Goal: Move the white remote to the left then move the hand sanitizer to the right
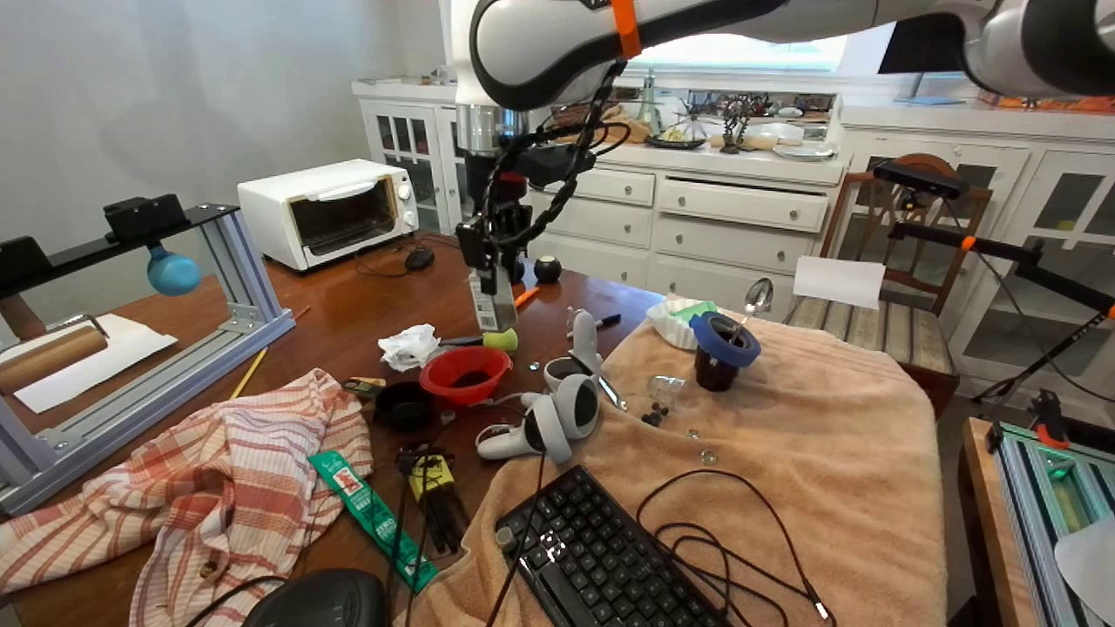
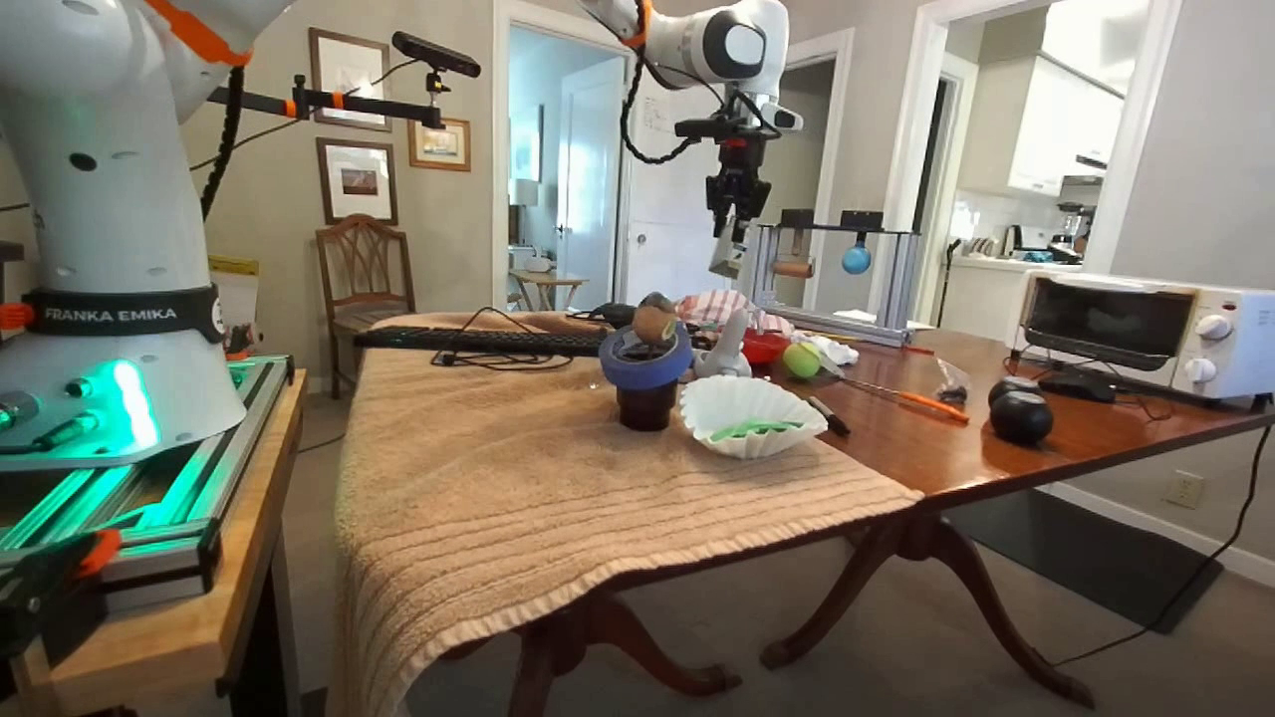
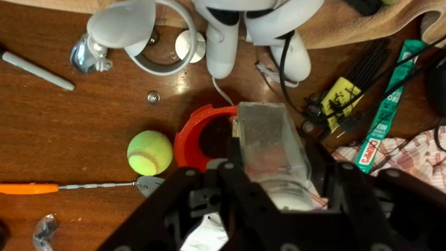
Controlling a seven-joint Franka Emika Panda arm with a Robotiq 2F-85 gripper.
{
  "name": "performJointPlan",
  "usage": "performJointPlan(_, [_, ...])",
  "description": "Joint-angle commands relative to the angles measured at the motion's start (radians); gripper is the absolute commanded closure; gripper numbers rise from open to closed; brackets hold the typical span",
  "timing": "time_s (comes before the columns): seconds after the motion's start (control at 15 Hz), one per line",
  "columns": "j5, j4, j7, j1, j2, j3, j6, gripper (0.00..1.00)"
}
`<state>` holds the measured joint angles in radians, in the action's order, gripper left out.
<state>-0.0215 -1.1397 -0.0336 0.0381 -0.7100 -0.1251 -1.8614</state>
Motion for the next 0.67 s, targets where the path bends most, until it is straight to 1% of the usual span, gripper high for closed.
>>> performJointPlan(0.0, [0.022, -0.238, -0.037, 0.039, 0.169, 0.023, -0.014, 0.77])
performJointPlan(0.33, [-0.019, -0.465, -0.099, 0.097, 0.325, 0.034, -0.094, 0.77])
performJointPlan(0.53, [-0.071, -0.608, -0.192, 0.138, 0.425, 0.042, -0.197, 0.77])
performJointPlan(0.6, [-0.033, -0.456, -0.132, 0.114, 0.321, 0.031, -0.117, 0.77])
